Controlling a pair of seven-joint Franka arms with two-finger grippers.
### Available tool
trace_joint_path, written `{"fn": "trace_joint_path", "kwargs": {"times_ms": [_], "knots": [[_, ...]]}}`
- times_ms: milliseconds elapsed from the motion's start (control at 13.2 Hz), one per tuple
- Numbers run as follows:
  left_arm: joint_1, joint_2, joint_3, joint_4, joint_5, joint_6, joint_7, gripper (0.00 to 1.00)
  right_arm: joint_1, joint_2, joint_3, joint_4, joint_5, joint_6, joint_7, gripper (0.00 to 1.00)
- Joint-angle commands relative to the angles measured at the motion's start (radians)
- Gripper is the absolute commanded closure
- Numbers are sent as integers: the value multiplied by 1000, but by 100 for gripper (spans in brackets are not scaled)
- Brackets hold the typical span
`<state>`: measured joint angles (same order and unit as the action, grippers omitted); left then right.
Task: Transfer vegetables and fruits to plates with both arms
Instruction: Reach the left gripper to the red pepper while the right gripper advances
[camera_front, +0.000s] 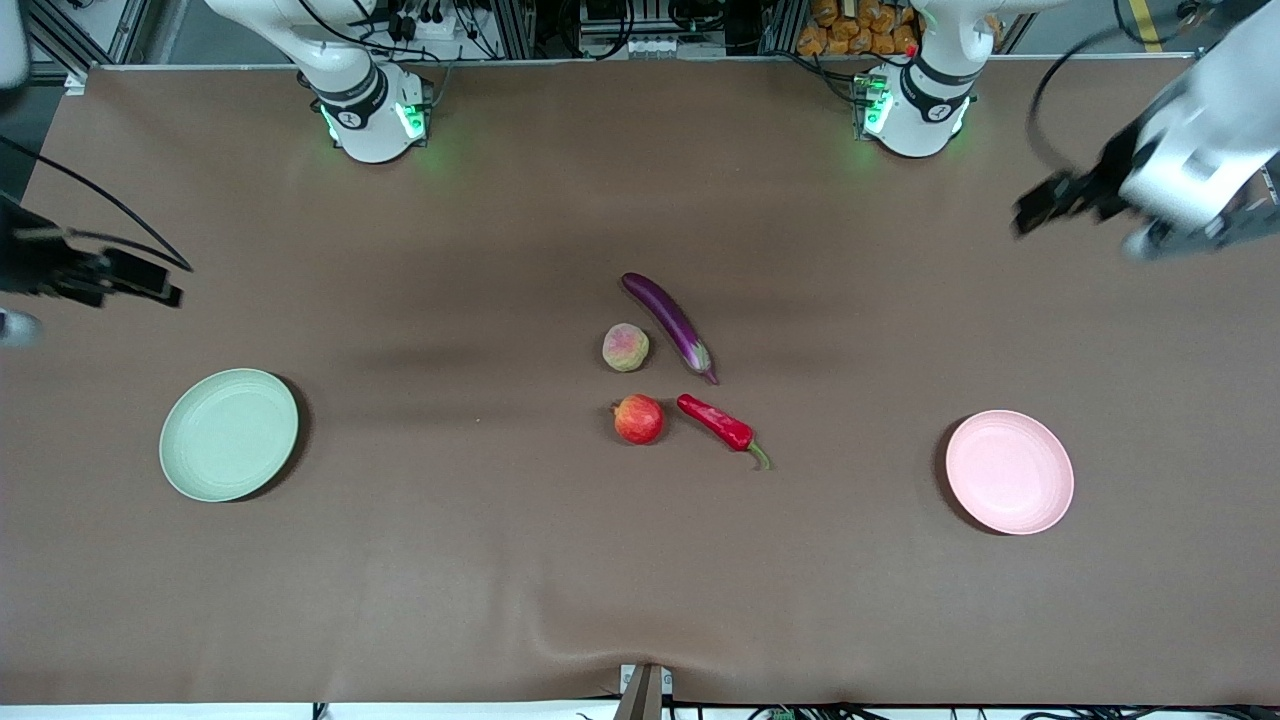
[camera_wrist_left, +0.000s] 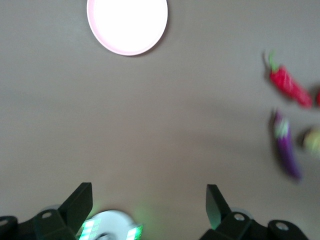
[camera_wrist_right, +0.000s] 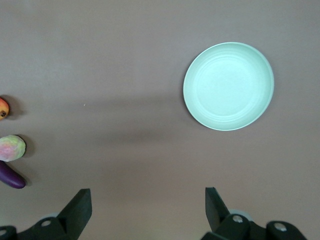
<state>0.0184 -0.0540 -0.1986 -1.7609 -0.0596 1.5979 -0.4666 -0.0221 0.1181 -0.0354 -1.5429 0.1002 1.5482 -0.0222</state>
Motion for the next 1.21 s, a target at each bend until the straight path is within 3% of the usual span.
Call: {"fn": "trace_joint_path", "kwargs": {"times_ms": [0, 227, 378, 605, 757, 1135], "knots": [[-29, 202, -102, 32, -2, 184, -342, 0, 57, 72, -4, 23, 21, 41, 10, 0], [-148, 412, -133, 70, 29, 417, -646, 0, 94, 124, -4, 21, 23, 52, 19, 0], [-207, 529, -134, 86, 81, 578, -873, 0, 96, 129, -4, 20, 70, 52, 21, 0], [-330, 695, -111, 98, 269, 830, -1240, 0, 94, 144, -4, 20, 160, 56, 25, 0], [-351, 743, -111, 116, 352, 867, -1361, 0, 100, 155, -4, 18, 237, 62, 56, 0], [-357, 830, -111, 153, 351, 867, -1374, 0, 226, 163, -6, -15, 250, 102, 175, 0]]}}
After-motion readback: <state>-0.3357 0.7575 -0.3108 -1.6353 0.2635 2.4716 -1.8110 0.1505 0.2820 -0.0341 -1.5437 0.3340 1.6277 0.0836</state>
